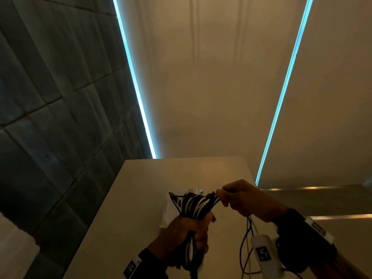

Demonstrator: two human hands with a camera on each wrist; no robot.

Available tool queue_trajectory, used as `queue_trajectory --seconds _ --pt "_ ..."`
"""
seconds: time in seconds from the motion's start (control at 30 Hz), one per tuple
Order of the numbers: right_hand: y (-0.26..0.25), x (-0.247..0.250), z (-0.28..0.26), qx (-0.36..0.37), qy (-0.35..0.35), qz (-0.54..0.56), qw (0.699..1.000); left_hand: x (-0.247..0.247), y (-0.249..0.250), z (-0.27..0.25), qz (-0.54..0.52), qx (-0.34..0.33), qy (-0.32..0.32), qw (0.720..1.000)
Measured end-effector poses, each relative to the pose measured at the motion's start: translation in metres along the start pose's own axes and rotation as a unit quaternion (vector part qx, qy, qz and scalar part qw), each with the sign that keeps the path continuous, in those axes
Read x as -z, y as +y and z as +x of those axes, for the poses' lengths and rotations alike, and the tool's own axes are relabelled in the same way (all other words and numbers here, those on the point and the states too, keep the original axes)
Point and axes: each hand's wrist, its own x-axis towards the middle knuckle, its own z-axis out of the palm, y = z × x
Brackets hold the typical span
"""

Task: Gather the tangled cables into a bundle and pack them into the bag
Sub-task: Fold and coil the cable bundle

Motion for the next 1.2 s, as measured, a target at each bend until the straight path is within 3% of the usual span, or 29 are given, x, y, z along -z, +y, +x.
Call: queue_trajectory --seconds 0.17,0.23,0.3,0.37,0.4,0.47,0.57,0.67,0.73,0.83,1.0,1.2 --pt "0.039 0.018 -0.009 -0.116 -0.076 0.085 0.987 0.015 -0.005 0.005 -0.065 -0.053 0.06 0.995" --pt "0.051 0.024 -0.01 -0.147 -0.073 0.118 0.979 0.016 -0.006 0.007 -0.057 -0.046 0.075 0.995" --pt "0.051 0.026 -0.009 -0.144 0.011 0.161 0.976 0.014 -0.011 0.01 -0.02 -0.019 0.099 0.995" --pt "0.037 0.016 -0.005 -0.104 0.147 0.183 0.966 0.009 -0.019 0.015 0.034 0.0 0.13 0.991" --pt "0.025 0.005 -0.002 -0.072 0.208 0.153 0.963 0.007 -0.023 0.017 0.049 0.003 0.143 0.989" --pt "-0.001 -0.025 0.004 -0.007 0.289 -0.017 0.957 0.001 -0.029 0.021 0.047 0.014 0.158 0.986" --pt "-0.016 -0.074 0.007 0.039 0.224 -0.252 0.941 -0.002 -0.035 0.026 0.008 0.018 0.184 0.983" --pt "-0.002 -0.095 0.007 0.028 0.165 -0.361 0.917 0.014 -0.044 0.031 -0.033 0.023 0.246 0.968" --pt "0.005 -0.095 0.005 0.037 0.138 -0.358 0.923 0.022 -0.042 0.028 -0.029 0.007 0.266 0.963" --pt "0.011 -0.094 0.003 0.057 0.124 -0.323 0.937 0.03 -0.032 0.018 -0.052 0.003 0.188 0.981" --pt "0.019 -0.106 0.009 0.093 0.119 -0.255 0.955 0.035 -0.013 0.007 -0.099 -0.033 0.113 0.988" --pt "0.016 -0.093 0.017 0.071 0.049 -0.344 0.935 0.014 -0.004 0.01 -0.003 -0.077 0.178 0.981"
